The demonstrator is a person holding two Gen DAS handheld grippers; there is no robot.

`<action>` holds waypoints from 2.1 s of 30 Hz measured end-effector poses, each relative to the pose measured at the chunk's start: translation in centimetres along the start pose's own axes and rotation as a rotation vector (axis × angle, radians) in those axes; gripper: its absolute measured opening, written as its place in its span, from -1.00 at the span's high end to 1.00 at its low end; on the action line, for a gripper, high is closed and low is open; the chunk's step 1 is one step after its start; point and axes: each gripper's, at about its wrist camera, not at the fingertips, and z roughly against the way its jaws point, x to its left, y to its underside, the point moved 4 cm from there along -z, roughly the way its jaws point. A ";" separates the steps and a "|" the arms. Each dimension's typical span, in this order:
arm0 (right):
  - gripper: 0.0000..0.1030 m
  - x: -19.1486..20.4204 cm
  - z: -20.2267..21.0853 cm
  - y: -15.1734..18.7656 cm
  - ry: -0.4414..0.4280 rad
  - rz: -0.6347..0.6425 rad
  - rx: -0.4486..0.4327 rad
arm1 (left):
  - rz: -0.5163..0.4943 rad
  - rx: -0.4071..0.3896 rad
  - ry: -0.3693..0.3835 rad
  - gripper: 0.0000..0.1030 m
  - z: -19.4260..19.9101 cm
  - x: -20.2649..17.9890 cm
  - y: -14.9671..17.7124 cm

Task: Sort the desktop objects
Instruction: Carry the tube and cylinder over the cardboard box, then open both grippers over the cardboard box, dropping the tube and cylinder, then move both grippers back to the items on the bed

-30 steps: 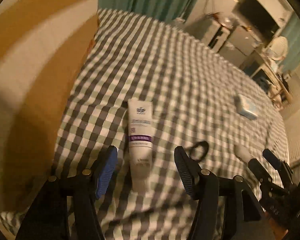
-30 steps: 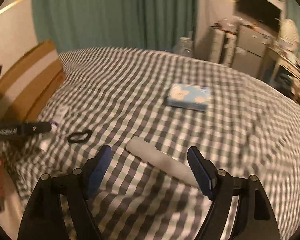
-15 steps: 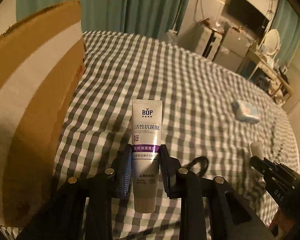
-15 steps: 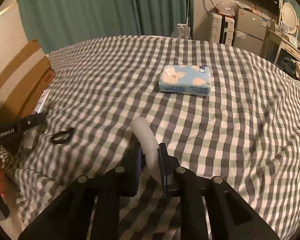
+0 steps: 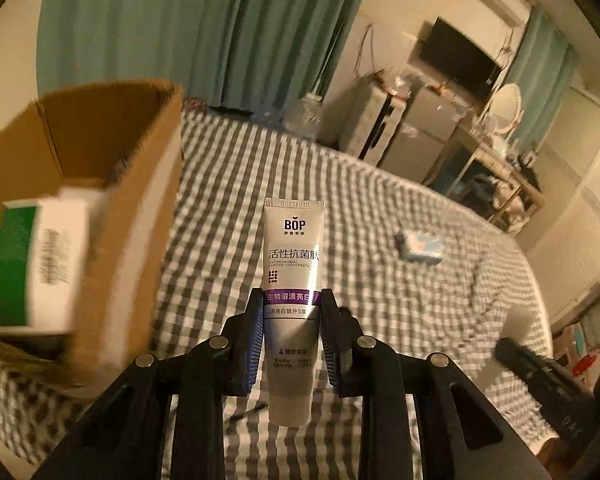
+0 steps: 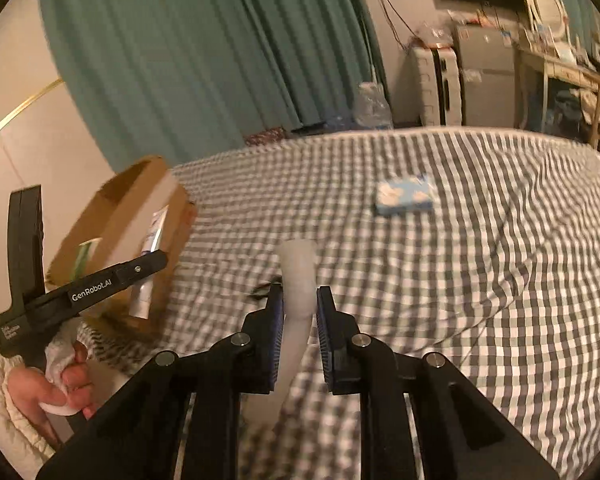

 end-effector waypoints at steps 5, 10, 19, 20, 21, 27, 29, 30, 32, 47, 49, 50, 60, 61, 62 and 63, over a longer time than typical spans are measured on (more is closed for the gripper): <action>0.70 7.3 2.3 -3.4 -0.079 0.097 -0.052 | -0.002 -0.021 0.038 0.49 4.9 2.2 -3.9; 0.70 16.6 2.4 -7.0 -0.207 0.202 -0.085 | -0.044 -0.084 -0.031 0.48 9.1 7.6 -8.8; 0.69 26.4 -7.9 -9.3 -0.239 0.267 0.054 | 0.025 -0.009 -0.111 0.48 6.3 18.2 -8.9; 0.65 26.2 -9.8 -10.0 -0.217 0.274 0.065 | 0.030 0.007 -0.097 0.48 5.8 18.9 -8.6; 0.65 26.4 -11.1 -9.9 -0.191 0.279 0.078 | 0.021 0.039 -0.067 0.48 4.8 19.3 -8.1; -0.34 24.6 -13.8 -11.5 -0.108 0.188 0.060 | 0.015 0.073 -0.125 -0.84 2.9 20.9 -6.5; -0.37 23.7 -13.6 -12.3 -0.090 0.159 0.045 | 0.048 0.086 -0.169 -0.86 2.5 21.4 -6.4; -0.37 23.2 -13.4 -12.7 -0.085 0.142 0.033 | 0.053 0.098 -0.167 -0.86 2.7 22.0 -5.9; -0.38 22.5 -13.2 -13.7 -0.096 0.113 0.020 | 0.054 0.118 -0.167 -0.86 2.6 21.7 -6.0; -0.63 13.9 1.3 -12.5 -0.014 0.115 -0.185 | -0.090 0.004 -0.092 -0.89 9.0 12.0 -3.5; -0.81 9.5 3.1 -11.0 0.105 0.093 -0.213 | -0.121 -0.008 -0.060 -1.00 9.3 8.9 -3.0; -0.90 7.9 3.7 -10.2 0.186 0.106 -0.221 | -0.147 -0.018 -0.041 -1.00 9.3 6.8 -2.5; -0.99 -3.5 5.1 -2.6 0.297 0.081 -0.238 | -0.301 0.096 -0.080 -1.00 -0.7 -6.5 2.6; -0.99 -4.3 5.3 -2.0 0.291 0.065 -0.250 | -0.306 0.101 -0.058 -1.00 -2.2 -7.1 2.9; -0.99 -5.0 5.3 -1.5 0.291 0.050 -0.263 | -0.316 0.109 -0.022 -1.00 -3.6 -7.7 3.2; -0.99 -5.6 5.3 -1.4 0.290 0.032 -0.267 | -0.322 0.117 -0.019 -1.00 -4.5 -7.8 3.4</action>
